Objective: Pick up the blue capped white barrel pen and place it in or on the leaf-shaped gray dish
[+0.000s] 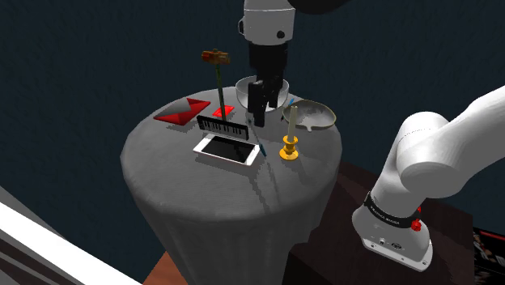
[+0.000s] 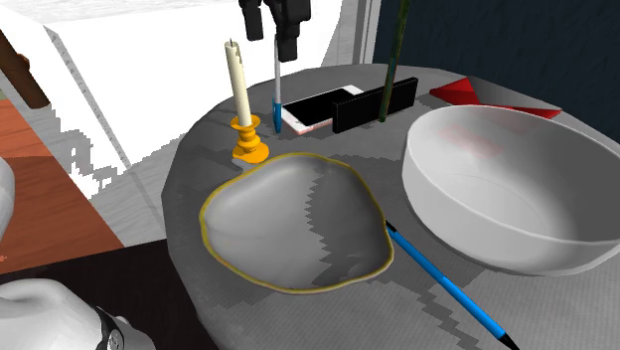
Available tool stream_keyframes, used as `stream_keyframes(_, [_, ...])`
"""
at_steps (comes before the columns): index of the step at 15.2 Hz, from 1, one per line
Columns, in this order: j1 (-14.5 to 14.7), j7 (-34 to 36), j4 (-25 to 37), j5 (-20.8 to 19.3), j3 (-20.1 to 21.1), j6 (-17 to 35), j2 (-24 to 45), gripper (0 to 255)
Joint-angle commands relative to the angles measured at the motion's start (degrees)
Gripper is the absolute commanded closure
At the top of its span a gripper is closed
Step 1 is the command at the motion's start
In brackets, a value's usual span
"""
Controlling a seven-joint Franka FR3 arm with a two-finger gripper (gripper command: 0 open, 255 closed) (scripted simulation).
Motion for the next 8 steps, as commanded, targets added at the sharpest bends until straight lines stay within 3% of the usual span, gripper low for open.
stream_keyframes(1, [0.11, -0.01, -1.57, 0.2, 0.23, 1.47, -0.13, 0])
stream_keyframes(8, [0.18, -0.05, -2.8, 0.34, 0.39, 2.66, -0.16, 0])
